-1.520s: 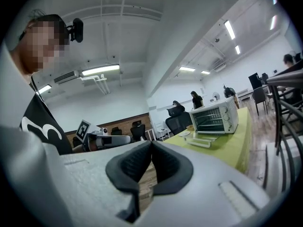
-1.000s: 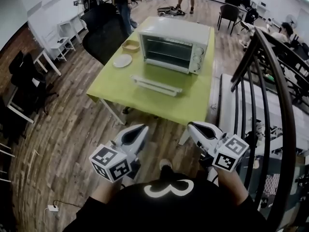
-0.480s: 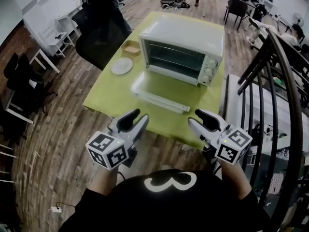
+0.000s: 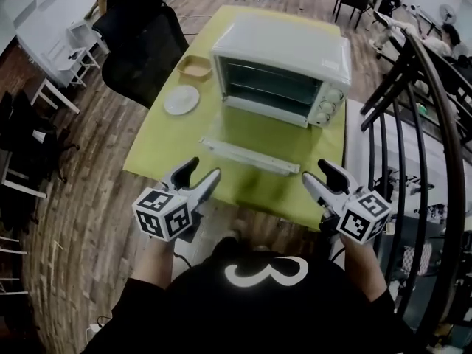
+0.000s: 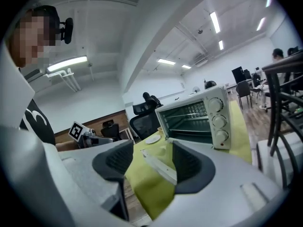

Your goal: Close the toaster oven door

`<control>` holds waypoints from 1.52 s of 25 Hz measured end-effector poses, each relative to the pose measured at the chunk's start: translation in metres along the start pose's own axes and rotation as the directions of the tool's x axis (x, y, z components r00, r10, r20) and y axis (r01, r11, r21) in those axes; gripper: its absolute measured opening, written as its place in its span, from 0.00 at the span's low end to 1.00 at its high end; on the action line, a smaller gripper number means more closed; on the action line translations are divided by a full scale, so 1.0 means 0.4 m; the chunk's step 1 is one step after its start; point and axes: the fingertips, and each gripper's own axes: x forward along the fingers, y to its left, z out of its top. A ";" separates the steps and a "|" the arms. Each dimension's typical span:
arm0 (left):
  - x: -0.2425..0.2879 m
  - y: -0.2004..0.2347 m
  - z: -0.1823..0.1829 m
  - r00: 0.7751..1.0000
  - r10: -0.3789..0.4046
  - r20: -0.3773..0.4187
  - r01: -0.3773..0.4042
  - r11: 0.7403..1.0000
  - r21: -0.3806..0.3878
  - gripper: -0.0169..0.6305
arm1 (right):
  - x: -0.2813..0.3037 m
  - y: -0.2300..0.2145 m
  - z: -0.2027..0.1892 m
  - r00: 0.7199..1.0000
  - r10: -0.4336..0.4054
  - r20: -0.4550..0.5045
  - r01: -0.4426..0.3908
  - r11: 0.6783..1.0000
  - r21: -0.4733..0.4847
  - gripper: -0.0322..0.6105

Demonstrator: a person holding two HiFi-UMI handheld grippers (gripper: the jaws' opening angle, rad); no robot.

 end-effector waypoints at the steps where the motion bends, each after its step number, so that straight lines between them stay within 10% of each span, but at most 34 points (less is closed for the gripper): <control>1: 0.008 0.028 -0.009 1.000 -0.006 -0.021 0.006 1.000 -0.006 0.42 | 0.012 -0.005 -0.010 1.000 -0.024 -0.009 0.024 1.000 0.008 0.45; 21: 0.208 0.342 -0.247 0.939 -0.121 -0.322 0.116 0.993 -0.034 0.45 | 0.106 -0.142 -0.350 0.877 -0.430 -0.217 0.466 0.870 0.163 0.48; 38: 0.338 0.369 -0.290 0.927 -0.098 -0.361 0.088 0.995 -0.046 0.45 | 0.250 -0.211 -0.416 0.874 -0.410 -0.261 0.467 0.857 0.216 0.48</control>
